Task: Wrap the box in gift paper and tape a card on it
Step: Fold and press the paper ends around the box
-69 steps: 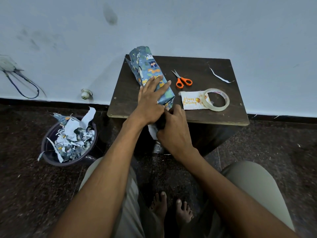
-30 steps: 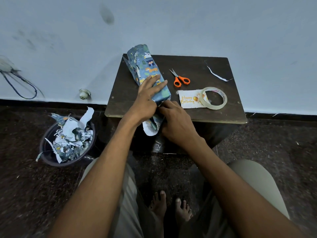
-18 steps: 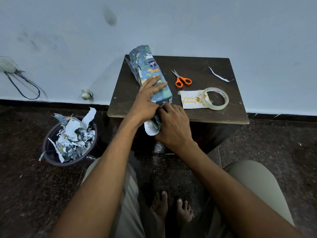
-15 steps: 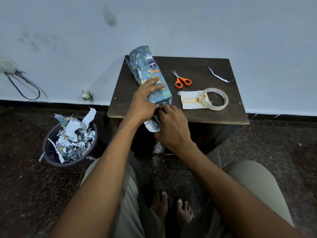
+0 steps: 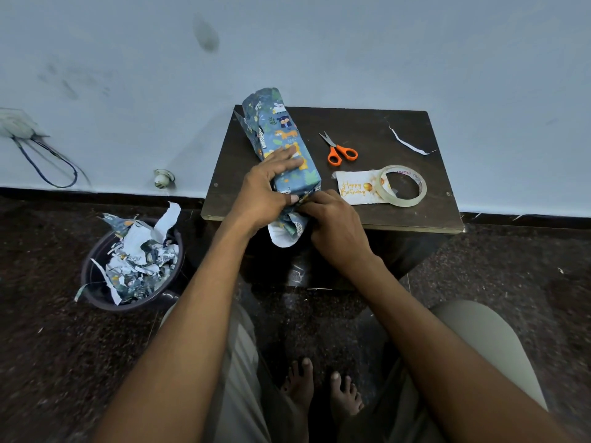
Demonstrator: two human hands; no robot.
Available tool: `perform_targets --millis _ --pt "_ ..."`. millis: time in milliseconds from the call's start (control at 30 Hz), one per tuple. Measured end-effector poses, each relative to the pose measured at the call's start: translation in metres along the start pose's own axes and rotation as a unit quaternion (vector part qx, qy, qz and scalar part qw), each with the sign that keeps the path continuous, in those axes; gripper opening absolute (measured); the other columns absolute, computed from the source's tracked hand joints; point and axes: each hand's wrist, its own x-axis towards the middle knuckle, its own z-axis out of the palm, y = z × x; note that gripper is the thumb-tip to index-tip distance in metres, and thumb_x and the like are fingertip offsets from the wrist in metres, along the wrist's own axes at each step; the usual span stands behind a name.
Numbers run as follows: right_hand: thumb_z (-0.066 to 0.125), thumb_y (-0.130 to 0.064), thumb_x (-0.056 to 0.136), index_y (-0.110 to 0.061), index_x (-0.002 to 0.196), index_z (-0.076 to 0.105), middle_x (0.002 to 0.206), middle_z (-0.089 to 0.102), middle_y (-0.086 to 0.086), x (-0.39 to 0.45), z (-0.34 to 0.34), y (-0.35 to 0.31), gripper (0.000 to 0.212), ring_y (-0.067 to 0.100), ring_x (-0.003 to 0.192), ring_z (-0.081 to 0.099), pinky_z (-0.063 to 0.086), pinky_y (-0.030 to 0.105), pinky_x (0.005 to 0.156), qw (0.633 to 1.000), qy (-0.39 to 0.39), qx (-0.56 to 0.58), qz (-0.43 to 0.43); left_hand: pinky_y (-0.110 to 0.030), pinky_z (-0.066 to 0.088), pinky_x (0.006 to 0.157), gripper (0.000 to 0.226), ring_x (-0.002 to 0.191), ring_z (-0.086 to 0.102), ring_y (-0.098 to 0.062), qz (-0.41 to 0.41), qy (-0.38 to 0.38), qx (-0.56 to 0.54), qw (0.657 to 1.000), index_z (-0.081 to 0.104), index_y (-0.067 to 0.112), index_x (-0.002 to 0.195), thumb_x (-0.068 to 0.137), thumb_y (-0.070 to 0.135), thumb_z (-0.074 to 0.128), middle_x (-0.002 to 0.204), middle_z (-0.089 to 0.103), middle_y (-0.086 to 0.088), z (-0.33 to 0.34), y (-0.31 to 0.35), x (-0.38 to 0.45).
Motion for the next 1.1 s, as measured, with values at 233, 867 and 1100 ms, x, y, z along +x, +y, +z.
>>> perform_targets --millis 233,867,1100 --pt "0.073 -0.018 0.072 -0.013 0.096 0.073 0.087 0.067 0.002 0.001 -0.002 -0.008 0.025 0.028 0.081 0.058 0.036 0.031 0.063 0.998 -0.009 -0.055 0.016 -0.028 0.024 0.123 0.074 0.15 0.028 -0.006 -0.003 0.001 0.016 1.0 0.062 0.013 0.137 0.072 -0.021 0.072 0.155 0.046 0.004 0.001 0.001 0.0" --pt "0.05 -0.033 0.07 -0.015 0.086 0.074 0.09 0.061 0.0 -0.002 0.0 -0.021 0.034 0.023 0.087 0.052 0.027 0.027 0.073 0.997 -0.015 -0.048 0.05 -0.044 0.065 0.066 0.01 0.078 0.076 -0.03 -0.302 0.214 -0.098 0.924 0.068 0.01 0.069 0.077 0.013 0.074 0.081 0.075 -0.011 0.0 0.022 -0.037" --pt "0.064 -0.036 0.072 -0.018 0.098 0.077 0.096 0.063 -0.002 0.0 -0.004 -0.017 0.034 0.022 0.092 0.054 0.026 0.027 0.075 0.998 -0.032 -0.024 0.055 -0.045 0.06 0.06 0.01 0.057 0.06 -0.019 -0.311 0.223 -0.06 0.922 0.067 0.006 0.059 0.066 0.013 0.065 0.06 0.064 -0.003 0.003 0.026 -0.037"
